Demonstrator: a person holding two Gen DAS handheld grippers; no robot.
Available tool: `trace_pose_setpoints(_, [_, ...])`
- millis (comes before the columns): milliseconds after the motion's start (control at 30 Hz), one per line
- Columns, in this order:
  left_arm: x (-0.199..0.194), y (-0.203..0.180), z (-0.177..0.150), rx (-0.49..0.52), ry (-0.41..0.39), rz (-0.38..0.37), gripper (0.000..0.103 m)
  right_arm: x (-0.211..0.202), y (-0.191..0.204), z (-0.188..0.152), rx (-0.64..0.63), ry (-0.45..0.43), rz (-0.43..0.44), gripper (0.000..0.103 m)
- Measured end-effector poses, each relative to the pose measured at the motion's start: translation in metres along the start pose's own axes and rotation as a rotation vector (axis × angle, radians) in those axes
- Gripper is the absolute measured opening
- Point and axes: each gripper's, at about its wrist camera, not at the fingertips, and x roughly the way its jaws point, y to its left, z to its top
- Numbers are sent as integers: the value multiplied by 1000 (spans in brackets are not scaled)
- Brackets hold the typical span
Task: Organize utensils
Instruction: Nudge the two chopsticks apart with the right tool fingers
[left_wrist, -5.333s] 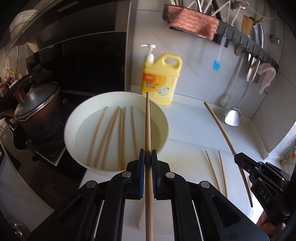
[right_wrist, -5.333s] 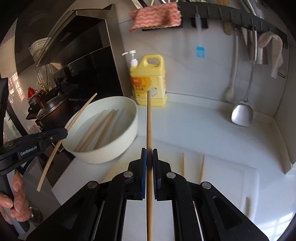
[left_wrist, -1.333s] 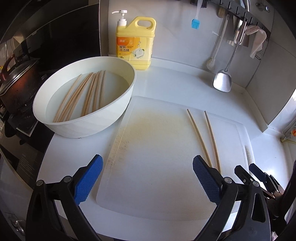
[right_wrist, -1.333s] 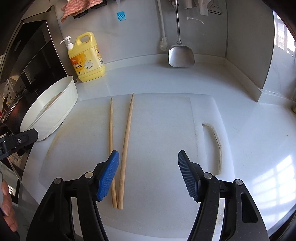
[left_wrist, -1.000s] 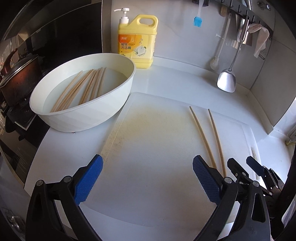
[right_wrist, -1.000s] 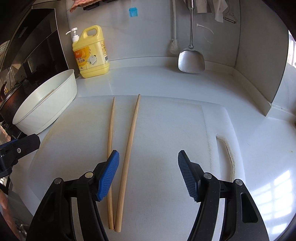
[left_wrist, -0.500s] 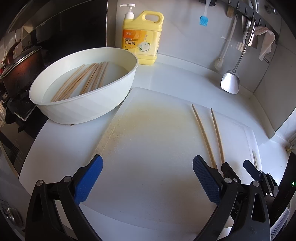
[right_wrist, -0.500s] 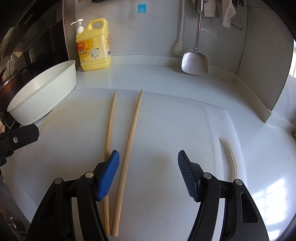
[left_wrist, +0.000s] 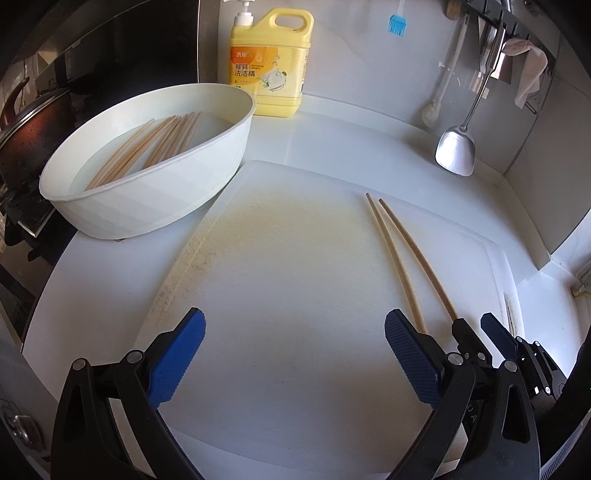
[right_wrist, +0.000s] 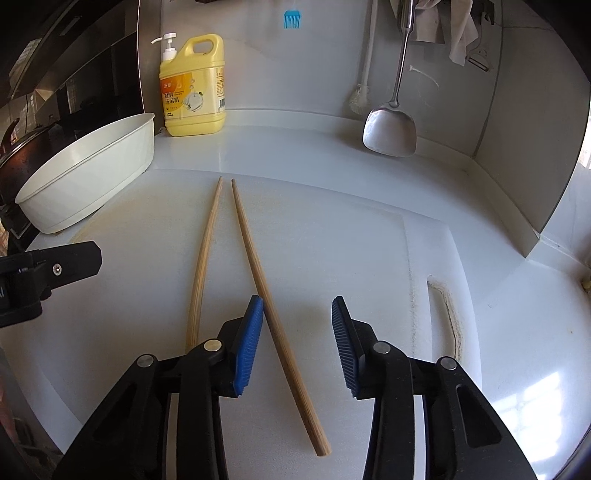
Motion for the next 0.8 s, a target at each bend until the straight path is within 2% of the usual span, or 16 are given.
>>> trace_pose_setpoints(433, [18,-24,-6,-9,18,5,96,10,-28,11,-63,50,134,35])
trace_pose_setpoints(800, [24,-44,-9,13,29,7,96,12,-43,10,-95,53,165,35])
